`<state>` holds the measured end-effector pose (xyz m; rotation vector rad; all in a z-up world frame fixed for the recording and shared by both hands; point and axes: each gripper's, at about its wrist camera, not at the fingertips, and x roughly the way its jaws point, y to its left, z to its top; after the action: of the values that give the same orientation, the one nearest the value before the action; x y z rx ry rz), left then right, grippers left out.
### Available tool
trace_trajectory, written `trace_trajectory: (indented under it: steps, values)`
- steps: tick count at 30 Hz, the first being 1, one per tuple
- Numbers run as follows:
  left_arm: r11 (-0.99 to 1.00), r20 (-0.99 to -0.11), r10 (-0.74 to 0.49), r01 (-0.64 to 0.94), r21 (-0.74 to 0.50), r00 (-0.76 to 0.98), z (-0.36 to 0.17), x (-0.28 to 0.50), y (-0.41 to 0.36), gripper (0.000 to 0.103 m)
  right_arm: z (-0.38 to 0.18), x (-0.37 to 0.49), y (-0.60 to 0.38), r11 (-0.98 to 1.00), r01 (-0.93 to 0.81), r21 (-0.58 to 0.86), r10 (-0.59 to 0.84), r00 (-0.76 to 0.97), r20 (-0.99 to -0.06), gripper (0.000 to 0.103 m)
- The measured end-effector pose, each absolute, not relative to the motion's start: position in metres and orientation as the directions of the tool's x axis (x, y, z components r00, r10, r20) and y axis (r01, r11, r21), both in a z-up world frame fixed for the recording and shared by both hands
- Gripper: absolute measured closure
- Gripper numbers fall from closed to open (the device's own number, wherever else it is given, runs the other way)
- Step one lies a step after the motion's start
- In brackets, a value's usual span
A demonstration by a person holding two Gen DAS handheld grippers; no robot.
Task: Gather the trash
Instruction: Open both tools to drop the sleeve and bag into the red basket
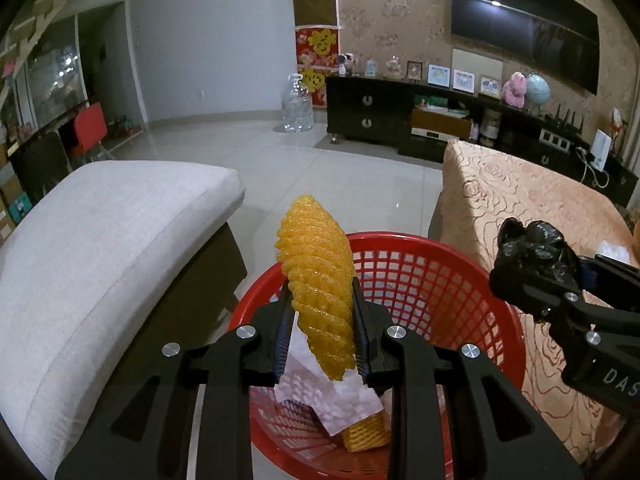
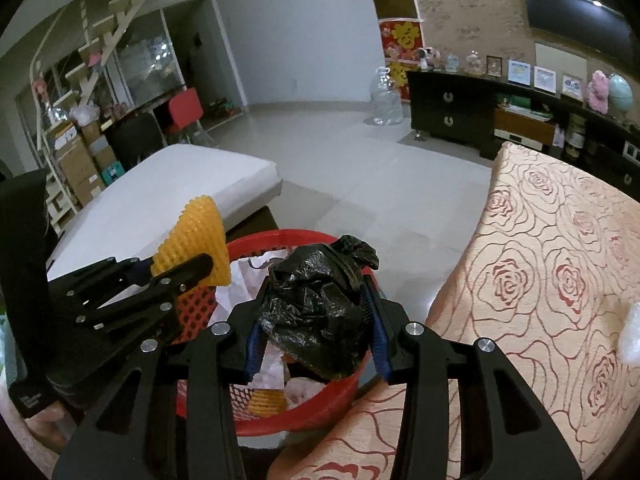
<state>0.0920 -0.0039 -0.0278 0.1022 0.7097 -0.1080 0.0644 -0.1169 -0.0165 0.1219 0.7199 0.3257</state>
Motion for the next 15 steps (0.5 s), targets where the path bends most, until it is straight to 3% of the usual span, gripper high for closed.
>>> trace_trajectory:
  steps: [4, 12, 15]
  values:
    - [0.99, -0.661, -0.07, 0.135, 0.047, 0.748, -0.0292, 0.0943, -0.0003, 0.074, -0.0215, 0.069, -0.1169, 0.934, -0.249, 0.257, 0.358, 0.689, -0.631, 0.043]
    - [0.987, -0.643, -0.086, 0.152, 0.047, 0.761, -0.0278, 0.0905, -0.0012, 0.046, -0.0185, 0.0663, -0.1175, 0.931, -0.251, 0.265, 0.364, 0.697, -0.617, 0.034]
    - [0.988, -0.639, -0.087, 0.15, 0.044, 0.764, -0.0275, 0.09, -0.0004, 0.042, -0.0164, 0.0646, -0.1244, 0.935, -0.236, 0.266, 0.353, 0.708, -0.612, 0.034]
